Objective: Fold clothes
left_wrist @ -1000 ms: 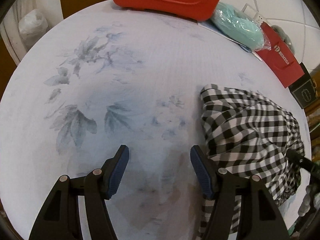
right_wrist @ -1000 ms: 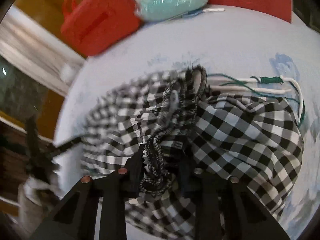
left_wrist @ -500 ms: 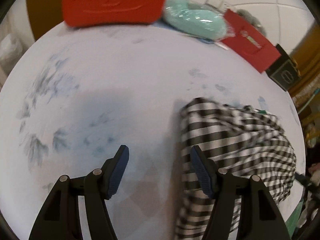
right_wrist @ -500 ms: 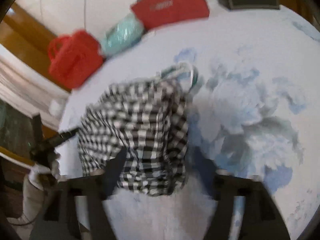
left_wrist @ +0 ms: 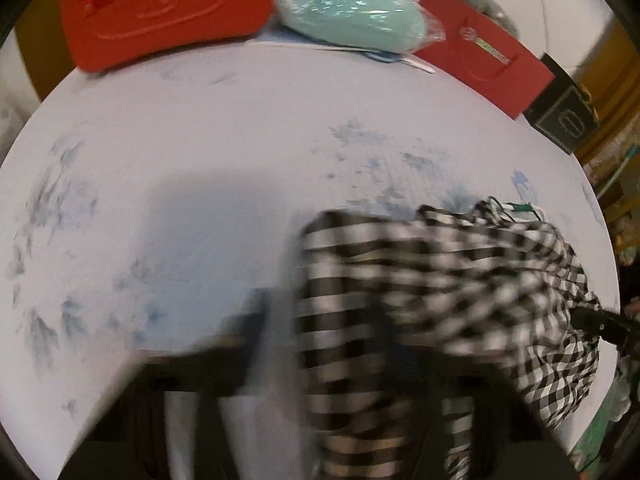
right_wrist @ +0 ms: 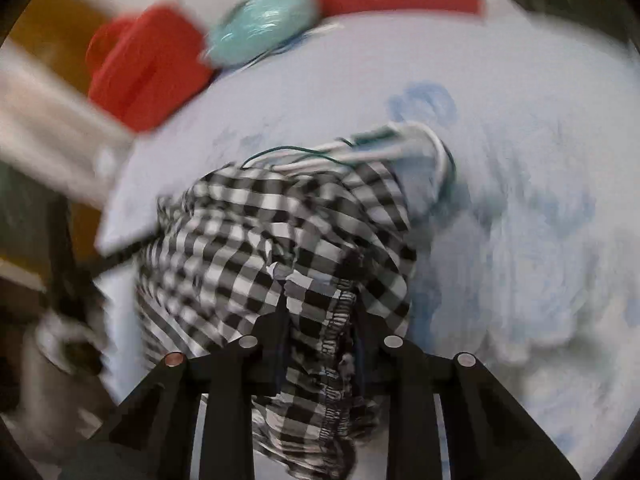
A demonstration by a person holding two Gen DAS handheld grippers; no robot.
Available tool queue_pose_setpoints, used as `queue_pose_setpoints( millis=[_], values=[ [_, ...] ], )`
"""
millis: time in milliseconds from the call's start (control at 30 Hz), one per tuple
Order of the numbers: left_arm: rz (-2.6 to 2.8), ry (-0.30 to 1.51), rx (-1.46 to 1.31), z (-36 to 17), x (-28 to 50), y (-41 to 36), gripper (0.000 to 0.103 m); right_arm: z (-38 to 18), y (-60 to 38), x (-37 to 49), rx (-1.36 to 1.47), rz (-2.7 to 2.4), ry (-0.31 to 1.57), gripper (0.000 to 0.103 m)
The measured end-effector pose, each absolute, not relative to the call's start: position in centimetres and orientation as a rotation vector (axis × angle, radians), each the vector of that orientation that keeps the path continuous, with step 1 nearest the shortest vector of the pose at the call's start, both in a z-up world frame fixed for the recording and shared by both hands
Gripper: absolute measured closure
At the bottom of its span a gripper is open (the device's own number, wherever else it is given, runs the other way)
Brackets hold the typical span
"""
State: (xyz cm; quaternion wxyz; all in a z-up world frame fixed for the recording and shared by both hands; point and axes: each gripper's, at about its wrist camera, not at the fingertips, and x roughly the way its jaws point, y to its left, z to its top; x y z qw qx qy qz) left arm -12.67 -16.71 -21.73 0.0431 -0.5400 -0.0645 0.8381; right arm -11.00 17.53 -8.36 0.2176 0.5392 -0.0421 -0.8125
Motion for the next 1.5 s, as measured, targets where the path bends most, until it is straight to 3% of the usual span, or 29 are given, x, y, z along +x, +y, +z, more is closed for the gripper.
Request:
queue_pose_setpoints(
  millis=[67, 200, 233, 267, 400, 433, 467, 533, 633, 700, 733, 767, 867, 1000, 1133, 1200, 1267, 1433, 1500],
  values=[
    [2.605, -0.177, -1.605, -21.2, -12.4, -16.3, 0.098, -5.9, 17.2, -9.9, 1.365, -2.357, 0.004, 0.079],
    [2.666, -0.201, -1.556, -21.0, -13.4, -16.1, 0.093, -5.8, 19.3, -11.5, 1.368, -2.456, -0.045, 0.074],
    [2.673, -0.198, -1.589, -21.3, -14.0, -16.1, 0.088, -7.0, 19.8, -12.1, 1.450, -2.444, -0.063, 0.060],
    [2.660, -0.226, -1.632, -21.5, -14.5, -16.3, 0.074, -8.3, 20.2, -12.7, 1.532, -2.430, -0.081, 0.046],
    [2.641, -0.396, -1.546, -18.6, -13.5, -18.3, 0.058, -7.5, 23.0, -11.5, 1.501, -2.429, -0.302, 0.036],
    [2.659, -0.362, -1.502, -17.4, -12.9, -18.4, 0.049, -6.5, 23.5, -10.8, 1.457, -2.441, -0.334, 0.021],
    [2.667, -0.327, -1.467, -16.5, -12.4, -18.3, 0.048, -5.5, 23.9, -10.1, 1.411, -2.437, -0.361, 0.010],
    [2.643, -0.274, -1.451, -15.7, -11.4, -17.8, 0.048, -4.1, 24.1, -8.9, 1.333, -2.392, -0.402, 0.002],
    [2.584, -0.231, -1.504, -16.7, -10.4, -16.7, 0.048, -3.1, 23.3, -7.6, 1.286, -2.328, -0.418, 0.003],
    [2.543, -0.219, -1.562, -18.1, -9.6, -16.0, 0.049, -3.4, 22.0, -7.2, 1.304, -2.319, -0.386, 0.026],
    [2.522, -0.212, -1.594, -18.9, -9.3, -15.7, 0.054, -3.6, 21.3, -7.1, 1.315, -2.310, -0.373, 0.056],
    [2.505, -0.206, -1.618, -19.6, -9.2, -15.5, 0.062, -4.0, 20.6, -7.2, 1.329, -2.291, -0.366, 0.065],
    [2.479, -0.180, -1.668, -21.2, -9.0, -15.1, 0.073, -6.5, 18.6, -7.1, 1.395, -2.245, -0.303, 0.065],
    [2.465, -0.123, -1.747, -23.6, -8.9, -15.6, 0.073, -10.5, 18.8, -7.0, 1.556, -2.231, -0.244, 0.068],
    [2.481, -0.099, -1.744, -24.1, -9.2, -15.8, 0.070, -11.2, 20.3, -6.8, 1.555, -2.210, -0.370, 0.068],
    [2.488, -0.074, -1.765, -24.2, -9.2, -15.8, 0.055, -10.0, 20.8, -6.4, 1.484, -2.235, -0.404, 0.060],
    [2.497, -0.089, -1.762, -24.3, -9.3, -15.7, 0.052, -9.3, 21.6, -6.1, 1.440, -2.275, -0.442, 0.021],
    [2.534, -0.135, -1.695, -24.7, -9.1, -16.0, 0.039, -10.6, 24.2, -7.0, 1.464, -2.279, -0.599, 0.019],
    [2.544, -0.165, -1.675, -24.8, -9.1, -16.3, 0.038, -11.2, 24.4, -7.1, 1.480, -2.268, -0.616, 0.019]
  ],
)
